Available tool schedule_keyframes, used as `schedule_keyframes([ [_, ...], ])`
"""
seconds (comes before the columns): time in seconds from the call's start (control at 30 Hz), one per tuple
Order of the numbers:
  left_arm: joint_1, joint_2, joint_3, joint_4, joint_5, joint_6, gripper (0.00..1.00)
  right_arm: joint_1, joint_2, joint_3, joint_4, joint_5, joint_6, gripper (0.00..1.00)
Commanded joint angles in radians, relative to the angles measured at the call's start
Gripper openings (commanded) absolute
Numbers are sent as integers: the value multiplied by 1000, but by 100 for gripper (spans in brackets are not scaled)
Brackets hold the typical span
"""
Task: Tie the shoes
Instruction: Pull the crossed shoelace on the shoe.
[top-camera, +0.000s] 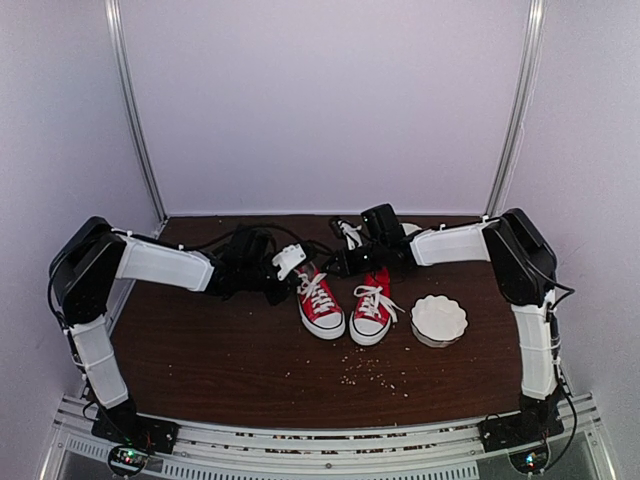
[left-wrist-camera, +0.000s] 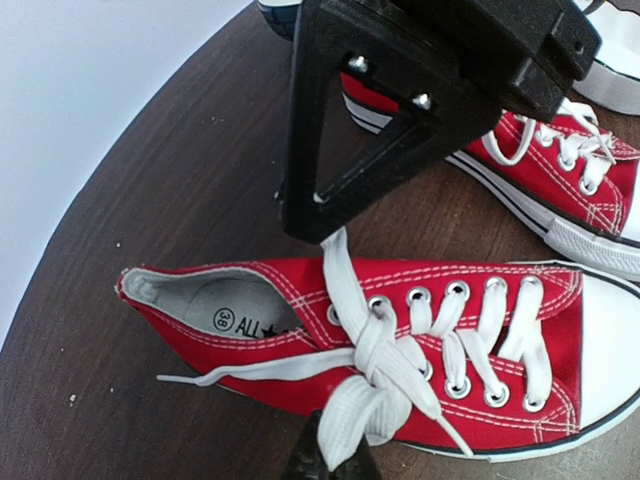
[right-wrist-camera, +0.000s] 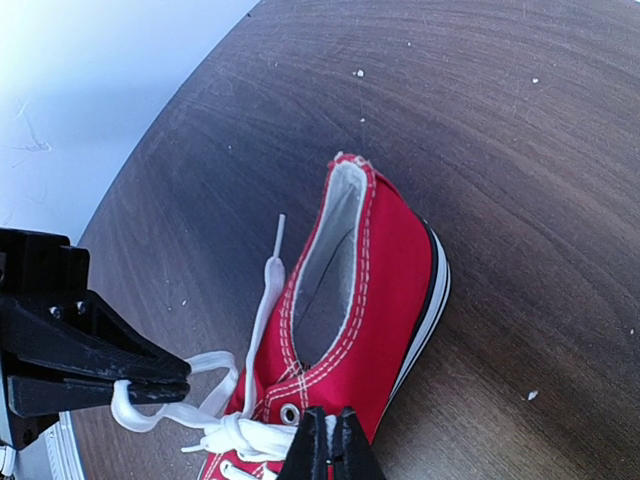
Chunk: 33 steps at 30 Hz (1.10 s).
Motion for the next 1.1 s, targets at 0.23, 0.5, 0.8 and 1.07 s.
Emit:
schedule_keyframes([
  [0.23,5,-62,-53,49,-60,-38,31,1,-10,2,-34,27,-21,12],
  [0.5,5,-160,-141,-31,-33,8,71,-10,-113,-77,-1,71,-40,39],
  [0.8,31,-309,-271,45,9,-46,80,-51,-277,-180,28,114,-70,49],
  [1.07,223,-355,-333,107,-157,-326,85,-168,-524,-416,168,199,-38,97],
])
